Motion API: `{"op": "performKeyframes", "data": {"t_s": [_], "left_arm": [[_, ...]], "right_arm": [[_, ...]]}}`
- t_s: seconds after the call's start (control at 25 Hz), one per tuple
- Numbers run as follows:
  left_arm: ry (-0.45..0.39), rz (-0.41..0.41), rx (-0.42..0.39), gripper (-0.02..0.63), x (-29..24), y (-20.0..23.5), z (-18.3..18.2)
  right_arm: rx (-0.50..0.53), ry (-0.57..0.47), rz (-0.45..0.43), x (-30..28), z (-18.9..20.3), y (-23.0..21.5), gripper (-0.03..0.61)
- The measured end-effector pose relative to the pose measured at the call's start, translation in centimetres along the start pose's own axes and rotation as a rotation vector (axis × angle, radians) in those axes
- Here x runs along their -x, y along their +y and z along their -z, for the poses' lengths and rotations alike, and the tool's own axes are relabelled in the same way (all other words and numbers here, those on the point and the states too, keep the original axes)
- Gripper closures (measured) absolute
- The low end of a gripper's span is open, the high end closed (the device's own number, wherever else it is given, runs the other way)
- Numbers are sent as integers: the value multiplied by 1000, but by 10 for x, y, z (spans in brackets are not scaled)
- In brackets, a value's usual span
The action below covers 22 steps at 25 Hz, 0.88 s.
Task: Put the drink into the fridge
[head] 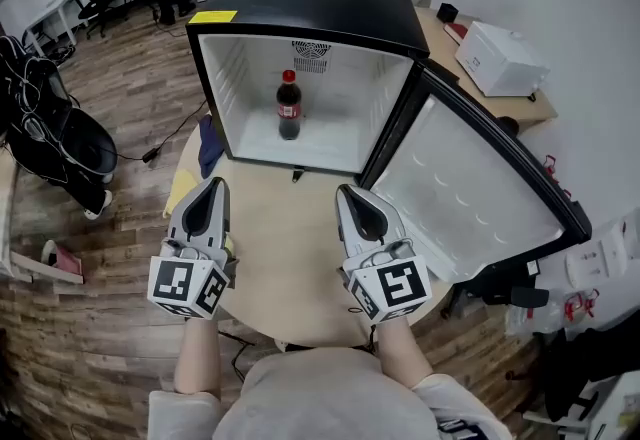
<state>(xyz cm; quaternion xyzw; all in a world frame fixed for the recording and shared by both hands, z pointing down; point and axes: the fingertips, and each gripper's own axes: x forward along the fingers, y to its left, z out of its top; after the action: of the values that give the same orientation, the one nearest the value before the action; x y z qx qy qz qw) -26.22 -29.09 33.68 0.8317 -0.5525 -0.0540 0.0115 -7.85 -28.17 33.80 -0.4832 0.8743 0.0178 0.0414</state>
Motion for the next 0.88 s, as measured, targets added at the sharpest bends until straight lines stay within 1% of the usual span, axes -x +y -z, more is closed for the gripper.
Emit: {"op": "performKeyframes", "data": {"t_s": [0.24,0.52,0.72,0.88], "left_arm": [[-17,4,43,606,22,-8,-8],[-37,-17,-3,606,41,-15,-16],[-39,-4,-15,604,47,-20,-19],[-31,-15,-15,605,52,-19,-17]], "right_arm": [[9,-19,7,16,-10,9,568],[36,-25,12,31,-17,16,569],[26,-35,28,35,-21,19,569],[33,-38,33,37,-23,22,569]]}}
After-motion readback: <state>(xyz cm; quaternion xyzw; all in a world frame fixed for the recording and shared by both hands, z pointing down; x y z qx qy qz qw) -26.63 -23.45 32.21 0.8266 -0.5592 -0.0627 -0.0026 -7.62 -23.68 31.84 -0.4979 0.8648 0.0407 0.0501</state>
